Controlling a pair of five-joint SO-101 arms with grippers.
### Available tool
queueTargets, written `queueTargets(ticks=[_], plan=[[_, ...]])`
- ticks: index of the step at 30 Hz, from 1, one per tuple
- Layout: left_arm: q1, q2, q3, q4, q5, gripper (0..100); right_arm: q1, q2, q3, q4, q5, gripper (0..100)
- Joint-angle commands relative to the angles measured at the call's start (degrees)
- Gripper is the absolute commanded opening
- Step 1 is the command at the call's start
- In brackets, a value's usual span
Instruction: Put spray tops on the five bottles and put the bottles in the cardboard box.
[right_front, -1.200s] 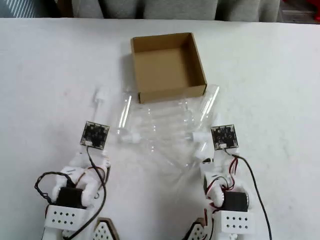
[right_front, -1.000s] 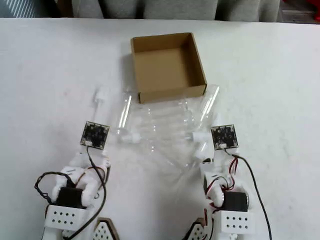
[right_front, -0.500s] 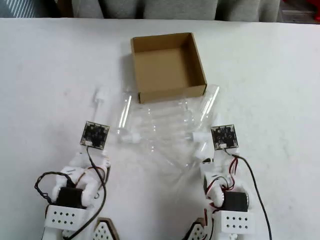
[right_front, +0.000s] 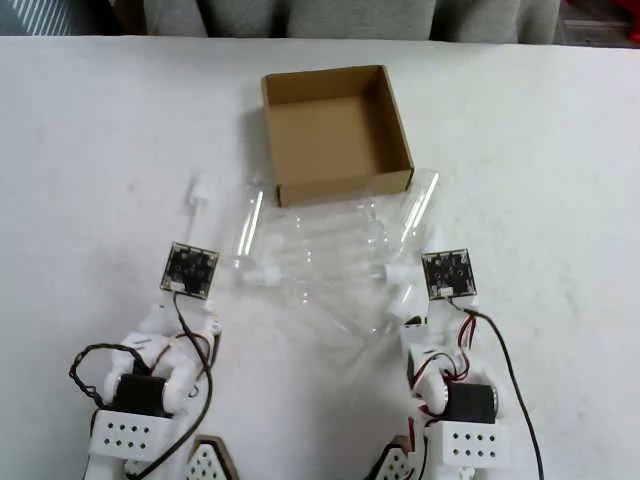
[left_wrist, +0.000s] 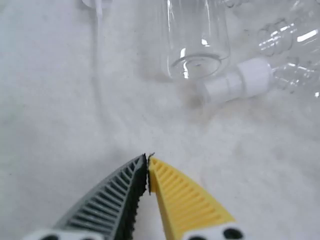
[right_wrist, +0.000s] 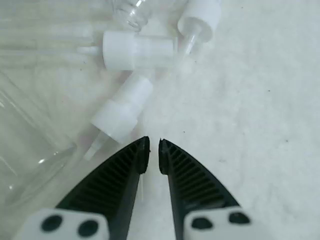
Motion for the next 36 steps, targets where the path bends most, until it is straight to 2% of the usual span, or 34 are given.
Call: queueTargets(ticks=[1,14,21,27,31,36], plan=[[0.0,-0.7,-0.4,0.4,-0.3,2,0.0,-0.4,0.3,0.1,0.4,1.7],[-0.5,-0.7,-4.1,-2.5,-0.6,2,0.5,-0.4,0.3,0.1,0.4,1.8],[0.0,-0.7,-13.0,-1.8,-0.6,2,0.6,-0.4,0.3,0.1,0.4,1.8],[0.1,0.6,-31.6,10.7,-0.5,2,0.6,-0.4,0.3,0.1,0.4,1.8],[0.0,10.3,-44.0,14.7,-0.5,2,0.6,-0.4,0.3,0.1,0.4,1.8],[0.0,32.7,-59.6,18.8,-0.4,2,0.6,-0.4,0.3,0.1,0.4,1.7]])
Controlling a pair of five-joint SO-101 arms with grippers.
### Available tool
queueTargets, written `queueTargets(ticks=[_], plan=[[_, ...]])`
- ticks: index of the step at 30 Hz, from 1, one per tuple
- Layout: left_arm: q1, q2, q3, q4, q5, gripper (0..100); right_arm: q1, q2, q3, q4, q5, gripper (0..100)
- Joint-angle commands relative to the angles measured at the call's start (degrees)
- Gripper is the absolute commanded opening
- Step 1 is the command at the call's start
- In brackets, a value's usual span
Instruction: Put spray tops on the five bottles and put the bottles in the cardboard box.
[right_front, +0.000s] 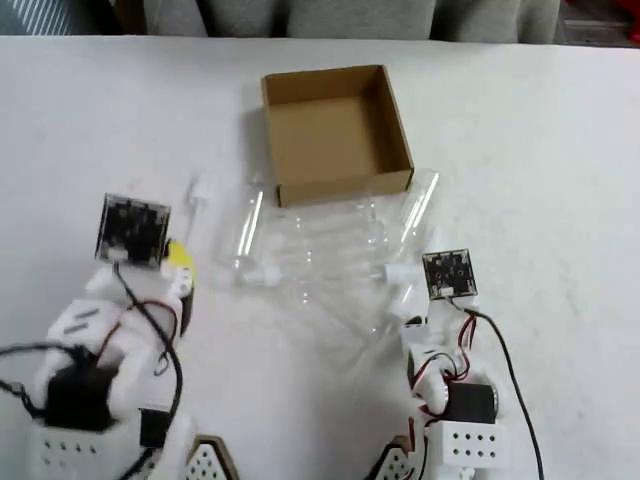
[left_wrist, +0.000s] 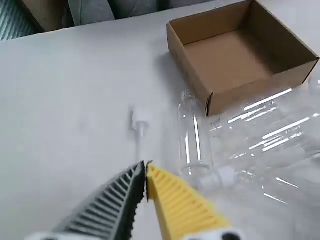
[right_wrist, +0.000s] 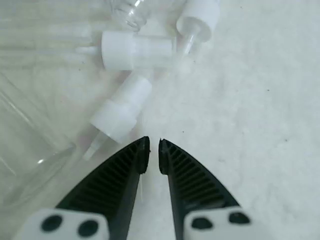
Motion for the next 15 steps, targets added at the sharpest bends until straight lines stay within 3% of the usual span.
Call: queueTargets(ticks=[1,5,9,15], plan=[[0.1,18.0,-13.5,1.5,-0.4,2,0.4,-0.4,0.3,0.1,0.4,1.7],[0.5,33.5,-23.6,1.1,-0.4,2,0.4,-0.4,0.3,0.1,0.4,1.7],[5.2,45.8,-30.4,1.4,-0.3,3,0.3,-0.4,0.3,0.1,0.4,1.7],[11.0,60.5,-37.1,0.9,2.2,18,0.3,-0.4,0.3,0.1,0.4,1.7]])
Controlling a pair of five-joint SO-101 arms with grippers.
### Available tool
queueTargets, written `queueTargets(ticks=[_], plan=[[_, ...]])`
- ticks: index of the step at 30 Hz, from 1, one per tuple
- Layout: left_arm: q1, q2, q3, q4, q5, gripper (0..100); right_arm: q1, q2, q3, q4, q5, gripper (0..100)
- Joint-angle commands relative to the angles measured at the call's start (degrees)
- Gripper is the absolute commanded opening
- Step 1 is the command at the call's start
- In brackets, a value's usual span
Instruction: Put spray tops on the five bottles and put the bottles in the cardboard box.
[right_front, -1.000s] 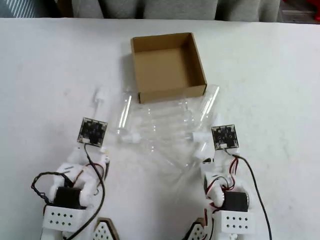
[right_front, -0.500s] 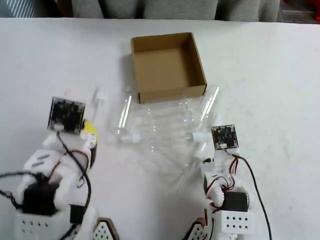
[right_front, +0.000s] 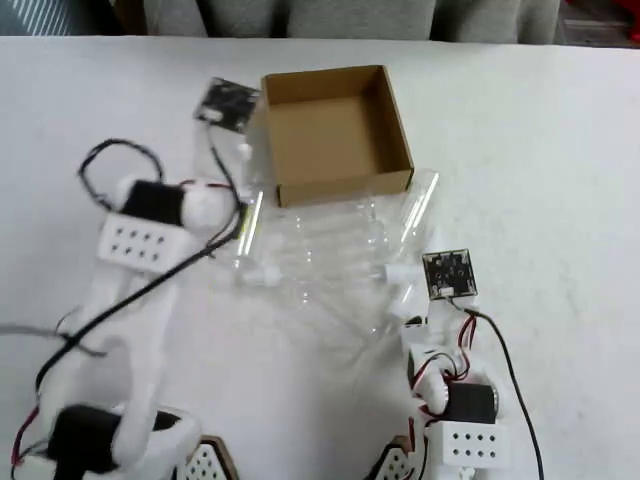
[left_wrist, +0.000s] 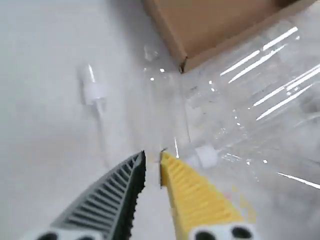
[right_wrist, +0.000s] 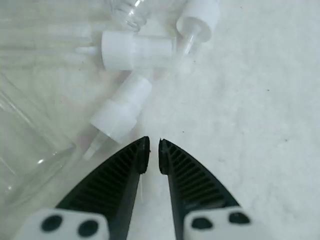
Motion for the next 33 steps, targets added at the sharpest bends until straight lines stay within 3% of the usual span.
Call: queueTargets(ticks=[1,4,14,22,26,29,33], plan=[[2.4,7.3,-7.2,-0.9,4.0,20,0.3,-0.4,0.3,0.1,0.4,1.7],[1.4,14.6,-12.0,-2.8,7.3,23,0.3,-0.4,0.3,0.1,0.4,1.7],[0.3,34.3,-27.8,-2.5,7.1,23,0.0,-0.4,0.3,0.0,0.5,1.7],[-3.0,42.0,-41.6,7.8,6.9,23,0.0,-0.4,0.3,0.0,0.5,1.7],[-2.9,45.9,-44.0,8.0,6.7,23,0.0,-0.4,0.3,0.0,0.5,1.7],[-3.0,49.3,-45.5,8.3,2.1,23,0.0,-0.4,0.3,0.0,0.5,1.7],[-4.4,52.0,-48.8,8.4,3.0,23,0.0,-0.4,0.3,0.0,0.5,1.7]])
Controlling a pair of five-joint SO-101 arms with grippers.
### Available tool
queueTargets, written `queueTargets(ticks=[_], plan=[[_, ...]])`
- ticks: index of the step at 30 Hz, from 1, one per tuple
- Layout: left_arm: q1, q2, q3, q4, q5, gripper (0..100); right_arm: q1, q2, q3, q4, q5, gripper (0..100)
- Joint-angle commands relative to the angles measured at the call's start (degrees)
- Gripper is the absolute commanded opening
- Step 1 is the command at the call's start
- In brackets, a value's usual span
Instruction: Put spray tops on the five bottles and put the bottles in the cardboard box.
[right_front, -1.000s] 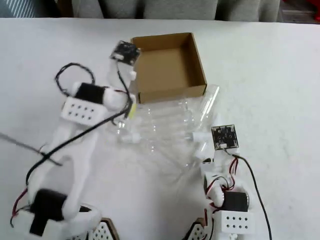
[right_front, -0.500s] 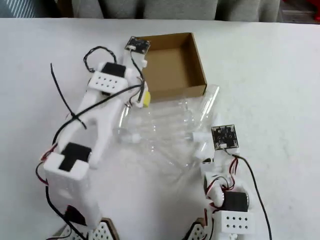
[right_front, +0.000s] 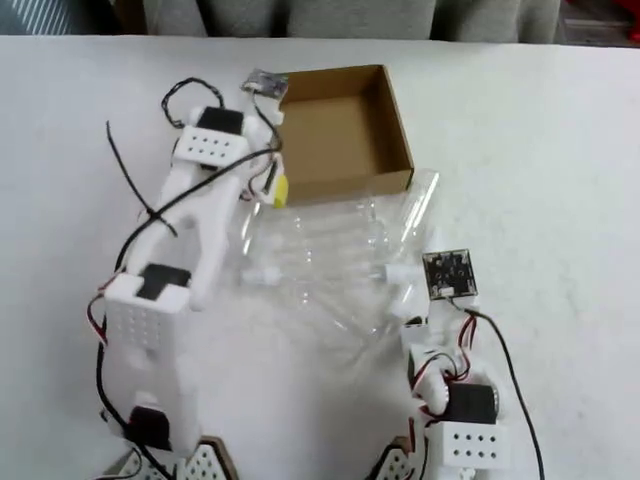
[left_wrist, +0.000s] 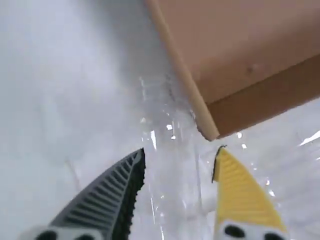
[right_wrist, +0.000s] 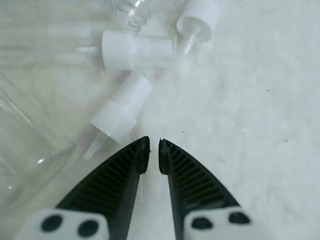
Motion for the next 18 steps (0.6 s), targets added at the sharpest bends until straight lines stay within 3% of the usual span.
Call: queueTargets(ticks=[1,5,11,18], plan=[[-1.9,0.9,-5.1,0.7,0.4,23,0.0,-0.4,0.3,0.0,0.5,1.7],[-2.3,2.5,-5.6,0.7,-0.1,24,0.0,-0.4,0.3,0.0,0.5,1.7],[-1.9,4.4,-6.1,1.8,0.4,35,0.0,-0.4,0.3,0.0,0.5,1.7],[-1.0,4.6,-6.1,-0.4,-1.5,35,0.0,-0.4,0.3,0.0,0.5,1.7]])
